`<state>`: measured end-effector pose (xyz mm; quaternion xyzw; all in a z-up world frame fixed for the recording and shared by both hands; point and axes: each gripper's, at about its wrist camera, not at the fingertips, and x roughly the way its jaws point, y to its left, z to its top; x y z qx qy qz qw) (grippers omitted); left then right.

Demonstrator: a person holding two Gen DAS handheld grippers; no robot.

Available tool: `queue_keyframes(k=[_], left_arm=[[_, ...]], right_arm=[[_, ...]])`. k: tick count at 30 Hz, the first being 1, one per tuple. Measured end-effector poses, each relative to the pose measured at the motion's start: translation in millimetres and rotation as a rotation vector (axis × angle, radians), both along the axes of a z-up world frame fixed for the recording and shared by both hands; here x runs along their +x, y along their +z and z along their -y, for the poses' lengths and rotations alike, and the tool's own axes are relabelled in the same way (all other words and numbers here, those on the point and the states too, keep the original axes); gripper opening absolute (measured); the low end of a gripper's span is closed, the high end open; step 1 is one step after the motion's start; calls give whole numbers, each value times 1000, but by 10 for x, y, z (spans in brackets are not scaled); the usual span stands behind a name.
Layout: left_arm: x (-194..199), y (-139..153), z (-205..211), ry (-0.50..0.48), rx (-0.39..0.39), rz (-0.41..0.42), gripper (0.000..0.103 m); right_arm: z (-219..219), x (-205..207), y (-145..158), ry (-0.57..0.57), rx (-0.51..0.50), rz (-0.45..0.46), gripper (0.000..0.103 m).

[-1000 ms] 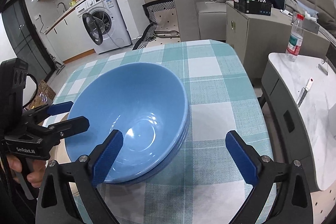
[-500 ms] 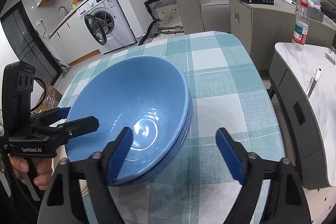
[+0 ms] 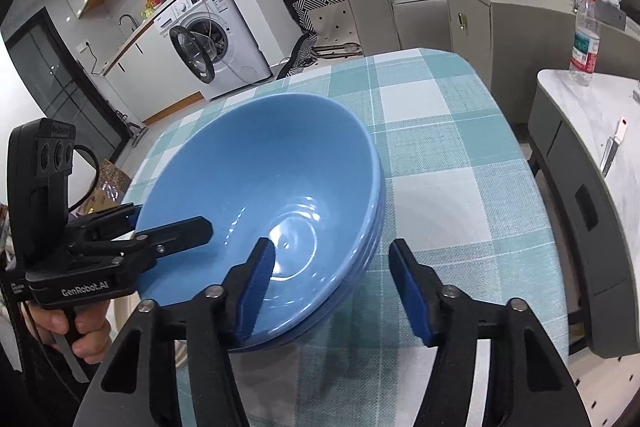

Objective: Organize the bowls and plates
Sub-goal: 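Close both grippers on the rim of the nested blue bowls, then lift the nested blue bowls with both grippers and carry them over the cream plates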

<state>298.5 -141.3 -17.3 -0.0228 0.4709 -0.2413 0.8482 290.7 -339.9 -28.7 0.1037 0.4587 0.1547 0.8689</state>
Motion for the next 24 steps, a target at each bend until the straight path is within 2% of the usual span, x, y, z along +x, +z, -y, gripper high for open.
queue_keyframes(k=[2,7,24], left_arm=[[-15,5,14,-4,11,5,44],[-23,20,23,-8,23,12,43],[-74,51,88,-15,56,44,43]], right_arm=[[-32,-13,6,3,-12,5,48],[-62,-36,17,-3,-39,14,45],[-41,-104,73,-19,-80,22,42]])
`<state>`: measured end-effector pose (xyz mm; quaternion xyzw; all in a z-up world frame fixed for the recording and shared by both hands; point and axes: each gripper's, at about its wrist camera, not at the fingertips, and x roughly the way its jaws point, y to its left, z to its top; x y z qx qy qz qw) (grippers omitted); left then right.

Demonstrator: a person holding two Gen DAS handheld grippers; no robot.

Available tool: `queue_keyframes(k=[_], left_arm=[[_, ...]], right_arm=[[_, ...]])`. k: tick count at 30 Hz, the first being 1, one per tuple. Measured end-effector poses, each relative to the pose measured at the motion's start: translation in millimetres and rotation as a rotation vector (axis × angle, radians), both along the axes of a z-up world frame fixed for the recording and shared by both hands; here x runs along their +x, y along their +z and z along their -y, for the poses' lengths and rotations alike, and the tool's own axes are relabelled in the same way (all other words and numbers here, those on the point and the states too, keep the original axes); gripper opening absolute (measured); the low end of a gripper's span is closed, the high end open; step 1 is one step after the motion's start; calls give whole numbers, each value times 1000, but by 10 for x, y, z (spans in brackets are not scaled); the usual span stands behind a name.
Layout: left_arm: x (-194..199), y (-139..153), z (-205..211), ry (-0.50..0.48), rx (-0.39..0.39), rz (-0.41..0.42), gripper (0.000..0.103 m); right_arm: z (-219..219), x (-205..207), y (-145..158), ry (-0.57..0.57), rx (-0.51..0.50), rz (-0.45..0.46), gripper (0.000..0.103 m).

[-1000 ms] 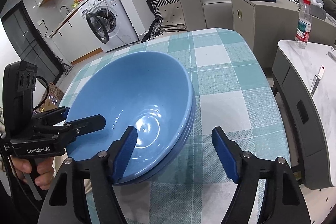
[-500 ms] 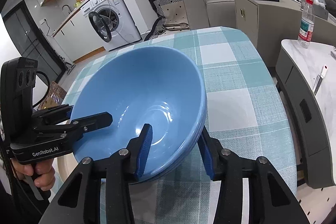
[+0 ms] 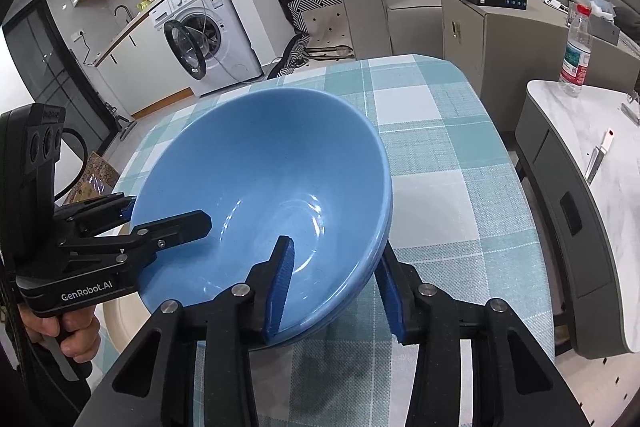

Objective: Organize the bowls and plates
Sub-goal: 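Lift the nested blue bowls with both grippers and carry them over the cream plates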

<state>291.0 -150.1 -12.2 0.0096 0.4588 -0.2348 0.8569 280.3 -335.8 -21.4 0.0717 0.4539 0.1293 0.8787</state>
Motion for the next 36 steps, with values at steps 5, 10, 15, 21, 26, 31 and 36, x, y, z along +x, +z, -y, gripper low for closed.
queue_keyframes(k=[5,10,15,21,26,31,36], left_arm=[[-20,27,25,-3,1,8,43],[-46,76,44,-3,1,21,43],[-102,161,40,-2,0,41,43],[-188,277,4,2,-8,67,43],[-245,363,-36,0,-18,85,43],[-302,448,-99,4,-27,105,43],[-350,513,-153,16,-28,122,43]], right_arm=[[13,-37,35,-6,-6,7,42],[29,-73,98,-11,-8,20,42],[32,-131,185,-14,-9,38,42],[21,-203,301,-14,-12,62,42],[-20,-275,401,-16,-22,81,42],[-70,-334,492,-16,-29,97,42],[-137,-369,565,-5,-33,108,42]])
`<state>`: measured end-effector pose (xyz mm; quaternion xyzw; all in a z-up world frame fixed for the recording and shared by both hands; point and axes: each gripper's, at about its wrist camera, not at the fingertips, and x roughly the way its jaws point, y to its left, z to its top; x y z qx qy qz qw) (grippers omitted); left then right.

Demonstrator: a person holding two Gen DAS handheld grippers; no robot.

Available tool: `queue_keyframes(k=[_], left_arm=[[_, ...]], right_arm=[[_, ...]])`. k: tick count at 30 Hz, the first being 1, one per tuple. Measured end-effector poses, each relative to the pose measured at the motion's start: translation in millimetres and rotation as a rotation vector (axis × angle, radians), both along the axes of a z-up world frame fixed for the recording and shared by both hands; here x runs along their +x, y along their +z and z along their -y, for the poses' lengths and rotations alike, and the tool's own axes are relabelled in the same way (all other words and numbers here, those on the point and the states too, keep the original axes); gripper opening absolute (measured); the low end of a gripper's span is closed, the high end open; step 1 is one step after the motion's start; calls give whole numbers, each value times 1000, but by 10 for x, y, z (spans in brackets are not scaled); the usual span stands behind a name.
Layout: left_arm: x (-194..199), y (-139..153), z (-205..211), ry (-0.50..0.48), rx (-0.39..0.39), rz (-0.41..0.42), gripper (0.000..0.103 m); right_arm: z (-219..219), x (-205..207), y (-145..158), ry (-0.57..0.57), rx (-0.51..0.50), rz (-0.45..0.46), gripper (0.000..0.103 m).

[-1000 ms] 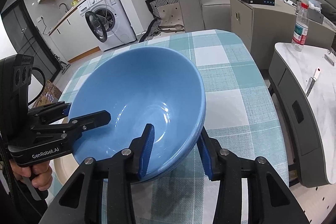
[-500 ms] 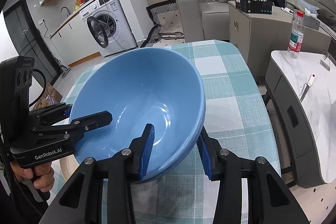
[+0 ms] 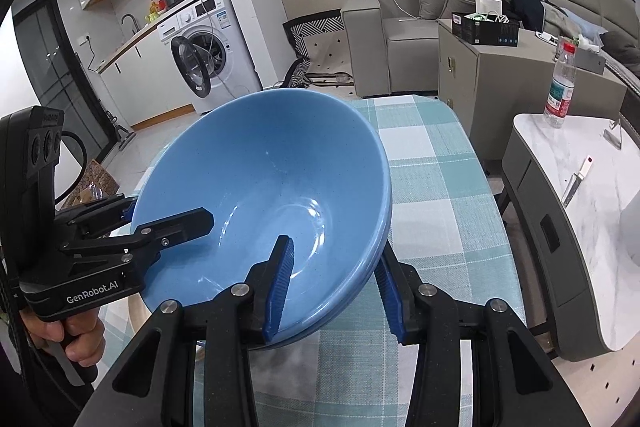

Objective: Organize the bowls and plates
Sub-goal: 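Lift the nested blue bowls with both grippers and carry them over the cream plates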

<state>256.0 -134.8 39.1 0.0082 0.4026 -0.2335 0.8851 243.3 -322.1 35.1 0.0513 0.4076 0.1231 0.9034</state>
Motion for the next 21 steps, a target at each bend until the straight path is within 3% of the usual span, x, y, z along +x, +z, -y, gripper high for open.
queue_keyframes(k=[21], left_arm=[[-228,197,-356,79,-9,45,43]], right_arm=[[-342,-124,216,58,0,44,42]])
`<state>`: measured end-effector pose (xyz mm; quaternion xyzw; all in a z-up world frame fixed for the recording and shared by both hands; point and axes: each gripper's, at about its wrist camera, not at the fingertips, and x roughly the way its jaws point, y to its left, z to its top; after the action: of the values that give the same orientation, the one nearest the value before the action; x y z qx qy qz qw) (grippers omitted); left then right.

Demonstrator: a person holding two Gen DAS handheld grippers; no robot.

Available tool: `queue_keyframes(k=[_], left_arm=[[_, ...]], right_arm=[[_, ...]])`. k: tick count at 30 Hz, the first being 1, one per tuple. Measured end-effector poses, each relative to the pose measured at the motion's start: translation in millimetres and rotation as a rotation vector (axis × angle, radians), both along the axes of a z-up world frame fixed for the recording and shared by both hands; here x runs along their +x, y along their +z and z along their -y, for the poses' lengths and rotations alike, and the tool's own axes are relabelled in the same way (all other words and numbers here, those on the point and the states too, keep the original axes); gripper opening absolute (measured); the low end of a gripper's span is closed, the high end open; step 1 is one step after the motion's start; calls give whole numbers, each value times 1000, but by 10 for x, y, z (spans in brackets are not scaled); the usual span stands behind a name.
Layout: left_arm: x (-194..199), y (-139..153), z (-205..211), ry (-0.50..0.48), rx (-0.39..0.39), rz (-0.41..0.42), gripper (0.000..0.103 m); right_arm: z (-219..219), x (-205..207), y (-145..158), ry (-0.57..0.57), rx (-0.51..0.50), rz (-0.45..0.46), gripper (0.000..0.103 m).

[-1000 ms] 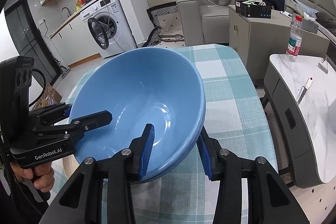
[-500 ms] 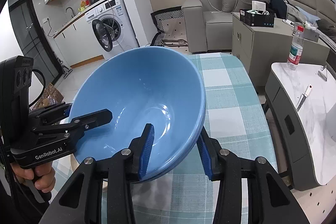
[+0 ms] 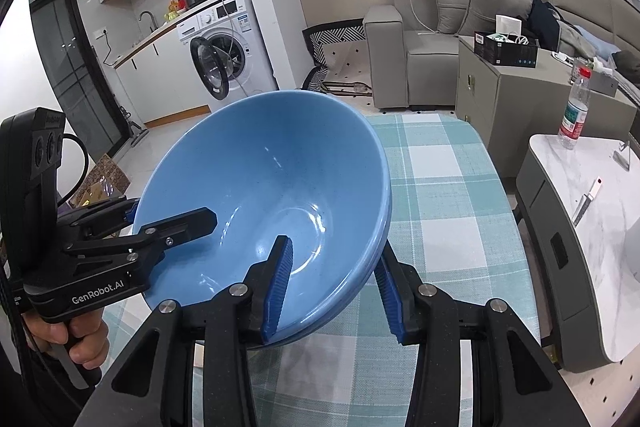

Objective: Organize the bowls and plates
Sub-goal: 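Lift the nested blue bowls with both grippers and carry them over the cream plates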

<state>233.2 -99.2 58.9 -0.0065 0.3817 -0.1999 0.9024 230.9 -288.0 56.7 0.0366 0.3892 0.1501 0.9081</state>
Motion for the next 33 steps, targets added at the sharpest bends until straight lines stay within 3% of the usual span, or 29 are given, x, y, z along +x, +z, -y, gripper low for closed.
queue_keyframes(k=[19,33], left_arm=[[-261,76,-611,126,-10,20,43],[-347,-119,-1017,206,-20,-18,43]], right_arm=[[-625,-79,163,123,-7,23,42],[-1098,-11,-8,193,-9,-15,42]])
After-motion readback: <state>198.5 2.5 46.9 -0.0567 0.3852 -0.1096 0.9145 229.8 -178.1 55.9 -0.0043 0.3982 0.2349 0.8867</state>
